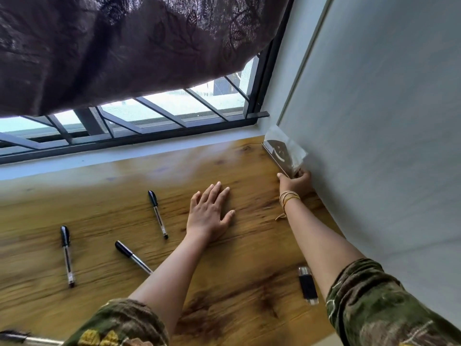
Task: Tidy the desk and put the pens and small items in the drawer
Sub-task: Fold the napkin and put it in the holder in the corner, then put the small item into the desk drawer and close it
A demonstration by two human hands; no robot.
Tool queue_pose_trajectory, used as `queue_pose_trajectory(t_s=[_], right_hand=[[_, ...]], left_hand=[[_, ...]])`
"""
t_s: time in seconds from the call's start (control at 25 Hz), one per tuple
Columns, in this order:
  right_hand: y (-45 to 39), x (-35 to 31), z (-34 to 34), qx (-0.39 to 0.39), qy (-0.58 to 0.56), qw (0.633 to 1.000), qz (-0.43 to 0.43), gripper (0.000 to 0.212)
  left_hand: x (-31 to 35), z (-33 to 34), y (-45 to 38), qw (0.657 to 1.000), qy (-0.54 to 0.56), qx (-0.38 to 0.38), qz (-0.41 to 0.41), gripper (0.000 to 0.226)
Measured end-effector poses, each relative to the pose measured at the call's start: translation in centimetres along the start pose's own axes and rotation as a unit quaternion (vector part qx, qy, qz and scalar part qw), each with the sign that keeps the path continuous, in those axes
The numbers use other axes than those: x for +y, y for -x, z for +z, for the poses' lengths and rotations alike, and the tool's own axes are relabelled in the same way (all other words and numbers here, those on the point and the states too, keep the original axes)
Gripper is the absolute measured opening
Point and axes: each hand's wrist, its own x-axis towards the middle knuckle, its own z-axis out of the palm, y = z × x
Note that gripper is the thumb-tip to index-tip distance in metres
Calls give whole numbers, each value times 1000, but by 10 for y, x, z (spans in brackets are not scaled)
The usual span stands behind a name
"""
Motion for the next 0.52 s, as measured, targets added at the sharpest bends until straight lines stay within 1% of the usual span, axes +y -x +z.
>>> queue_pose_trajectory(t_s=[0.04,0.12,0.16,0.2,0.24,0.28,0.32,0.4,0.52], right_hand=[[8,3,-1,18,13,1000,6,62],[34,12,-4,47,60,997,11,60],[50,19,-6,49,79,996,-7,58],[67,26,-8,47,99,993,-49,55],[82,35,-10,42,128,985,-110,52],[100,42,-13,28,167,972,-166,50],[116,47,-16,7,204,955,-216,48],[146,52,-24,-32,253,927,-277,46],[189,58,-35,-90,282,908,-296,42]], left_hand=[[0,-1,-1,1000,3,-16,1,72],[-2,-6,-1,998,24,-62,-1,70],[-2,-10,-1,996,37,-87,-3,70],[-3,-14,0,994,44,-105,0,70],[-4,-17,2,992,49,-114,7,69],[-7,-20,6,992,54,-114,17,67],[-11,-24,12,992,63,-104,26,64],[-19,-31,30,995,71,-60,42,58],[-34,-40,69,996,72,9,60,49]])
